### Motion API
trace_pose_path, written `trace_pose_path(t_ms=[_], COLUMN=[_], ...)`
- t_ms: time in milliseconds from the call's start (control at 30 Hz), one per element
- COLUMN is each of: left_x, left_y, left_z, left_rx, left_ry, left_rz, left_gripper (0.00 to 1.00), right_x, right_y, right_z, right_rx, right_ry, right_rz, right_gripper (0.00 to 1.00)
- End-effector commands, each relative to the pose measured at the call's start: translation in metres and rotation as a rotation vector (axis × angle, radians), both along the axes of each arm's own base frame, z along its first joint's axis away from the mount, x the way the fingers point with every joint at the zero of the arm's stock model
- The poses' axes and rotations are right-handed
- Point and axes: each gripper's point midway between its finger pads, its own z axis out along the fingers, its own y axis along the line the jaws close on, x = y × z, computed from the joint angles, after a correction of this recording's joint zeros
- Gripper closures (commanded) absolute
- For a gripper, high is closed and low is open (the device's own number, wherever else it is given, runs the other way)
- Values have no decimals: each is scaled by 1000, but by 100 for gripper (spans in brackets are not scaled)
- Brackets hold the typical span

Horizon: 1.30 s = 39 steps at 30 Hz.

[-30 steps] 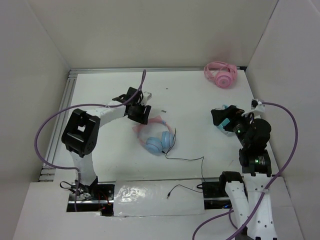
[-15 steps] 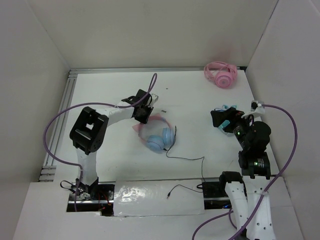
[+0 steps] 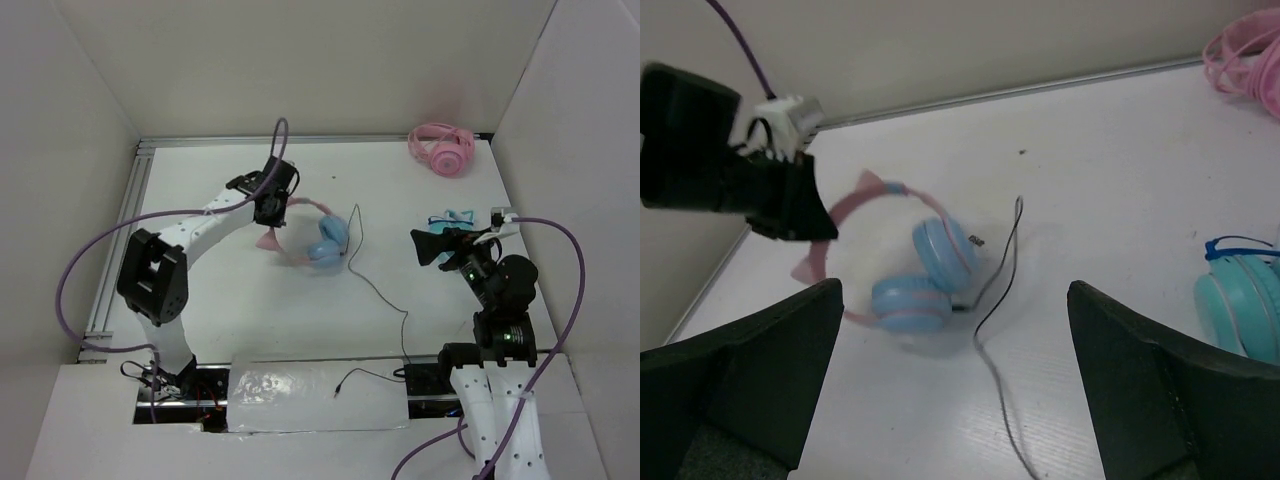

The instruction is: Wrap the headphones

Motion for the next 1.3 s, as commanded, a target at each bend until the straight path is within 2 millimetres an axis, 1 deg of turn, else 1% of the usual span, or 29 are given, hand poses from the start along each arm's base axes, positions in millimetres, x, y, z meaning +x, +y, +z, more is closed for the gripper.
trace_pose_path(t_ms=[0,33,67,133,167,200,233,267,300,367,400,433,533,600,633,667,733,767,833,867,933,967,1033,1067,1100,1133,1167,1233,1267], left_x=[4,1,-2,-8,-15,-14,-16,-21,-23,-33,-36,-39,-51,-60,-66,-71,-83,-88,-100,-105,-117,-123,-138,-145,-155,-164,-170,-186,-197], left_y=[23,26,23,20,18,17,16,18,14,15,15,16,15,10,10,10,8,10,12,13,19,21,23,22,24,21,20,20,22], left_z=[104,115,137,159,179,194,203,218,229,250,256,262,299,315,329,336,353,360,378,383,401,407,419,424,425,426,430,430,436], left_rx=[-82,-94,-144,-203,-256,-282,-302,-332,-362,-413,-429,-443,-518,-553,-581,-592,-637,-651,-682,-690,-710,-718,-741,-755,-767,-786,-801,-829,-846], left_ry=[-222,-239,-268,-291,-318,-363,-390,-427,-454,-490,-495,-505,-587,-622,-659,-670,-691,-701,-740,-755,-802,-814,-841,-853,-861,-858,-876,-880,-889], left_rz=[291,303,294,288,272,248,228,208,177,167,161,168,116,41,15,-8,-42,-49,-76,-87,-106,-116,-158,-185,-208,-251,-275,-319,-341], left_gripper=[100,100,100,100,100,100,100,100,100,100,100,100,100,100,100,100,100,100,100,100,100,100,100,100,100,100,100,100,100], right_x=[3,5,6,8,14,17,22,28,28,27,21,22,32,34,39,42,53,56,67,71,74,76,81,84,86,80,79,74,81], right_y=[12,14,20,27,30,31,31,32,38,43,58,61,75,89,94,99,108,111,109,111,111,112,114,117,121,134,141,157,164], right_z=[13,12,9,13,7,6,14,9,19,21,22,21,3,-9,-20,-23,-49,-49,-72,-68,-85,-81,-89,-81,-79,-74,-59,-46,-48], right_rx=[-33,-30,-6,44,118,126,130,142,125,51,21,-6,-83,-125,-152,-165,-218,-220,-240,-224,-226,-218,-224,-204,-189,-174,-144,-126,-131], right_ry=[-95,-91,-71,-63,4,16,-7,23,-28,-74,-94,-104,-90,-106,-91,-103,-45,-55,-5,-35,-19,-40,-22,-49,-56,-82,-139,-203,-197], right_rz=[73,84,118,158,161,169,166,170,213,257,308,306,256,252,248,242,212,209,164,157,154,150,146,145,161,233,258,328,333], right_gripper=[0,0,0,0,0,0,0,0,0,0,0,0,0,1,0,0,0,0,0,0,0,0,0,0,0,0,0,0,0])
